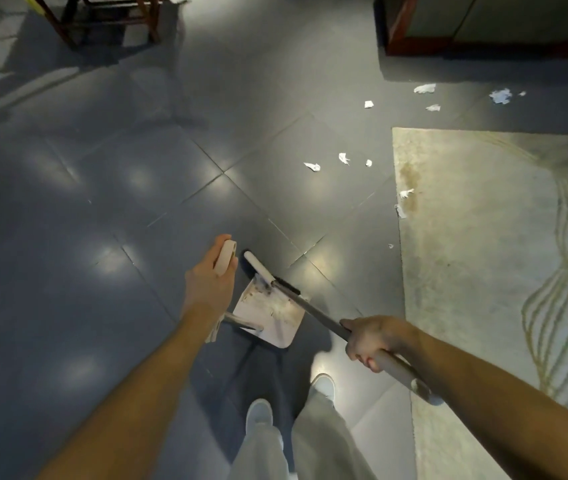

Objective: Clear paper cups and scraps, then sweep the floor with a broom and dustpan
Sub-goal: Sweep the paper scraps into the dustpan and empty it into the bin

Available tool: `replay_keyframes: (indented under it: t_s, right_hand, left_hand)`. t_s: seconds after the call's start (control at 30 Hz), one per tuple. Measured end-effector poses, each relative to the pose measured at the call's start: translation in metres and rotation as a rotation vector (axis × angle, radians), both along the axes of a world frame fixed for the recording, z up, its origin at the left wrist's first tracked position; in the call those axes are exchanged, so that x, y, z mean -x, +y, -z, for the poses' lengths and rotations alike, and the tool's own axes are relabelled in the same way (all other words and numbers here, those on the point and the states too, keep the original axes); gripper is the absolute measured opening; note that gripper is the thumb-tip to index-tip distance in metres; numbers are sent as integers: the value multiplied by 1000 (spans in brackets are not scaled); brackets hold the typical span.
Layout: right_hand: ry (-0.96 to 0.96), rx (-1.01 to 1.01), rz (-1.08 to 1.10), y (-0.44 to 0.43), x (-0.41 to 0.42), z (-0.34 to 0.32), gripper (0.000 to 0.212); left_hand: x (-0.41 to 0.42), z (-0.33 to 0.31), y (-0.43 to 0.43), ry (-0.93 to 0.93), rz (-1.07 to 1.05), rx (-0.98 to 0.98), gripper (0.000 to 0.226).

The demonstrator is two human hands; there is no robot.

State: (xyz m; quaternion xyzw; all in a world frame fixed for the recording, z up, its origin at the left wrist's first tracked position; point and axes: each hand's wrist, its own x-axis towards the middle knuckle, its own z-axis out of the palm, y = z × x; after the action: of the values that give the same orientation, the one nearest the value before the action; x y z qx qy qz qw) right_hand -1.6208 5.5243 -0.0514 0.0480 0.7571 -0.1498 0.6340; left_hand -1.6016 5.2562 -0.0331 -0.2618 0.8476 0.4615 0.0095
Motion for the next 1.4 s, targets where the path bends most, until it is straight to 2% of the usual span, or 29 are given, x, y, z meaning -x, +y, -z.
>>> replay_keyframes:
  t_s: [0.17,0.33,0.6,0.8,0.9,1.07,1.2,1.4]
  right_hand:
    - [-90,93,260,38,7,-41,39]
    - [26,93,148,64,21,-66,43]
    - [144,91,364,126,44,-72,59]
    - [262,10,502,165,57,-70,57]
    - [298,-30,533,179,70,-65,50]
    - [295,-89,599,190,117,-48,52]
    - [286,-150,557,186,152,-24,52]
    - [113,6,628,156,166,-12,42]
  left_hand:
    - [-5,-1,5,23,-26,-19,37]
    - [5,-8,23,103,63,92,30]
    - [53,-12,57,190,178,43,18]
    - [110,-17,103,206,318,34,17]
    - [150,-15,125,188,434,-10,26]
    - [235,-2,155,77,621,-79,36]
    - [298,11,178,66,614,-42,31]
    - [348,18,196,39,640,-29,31]
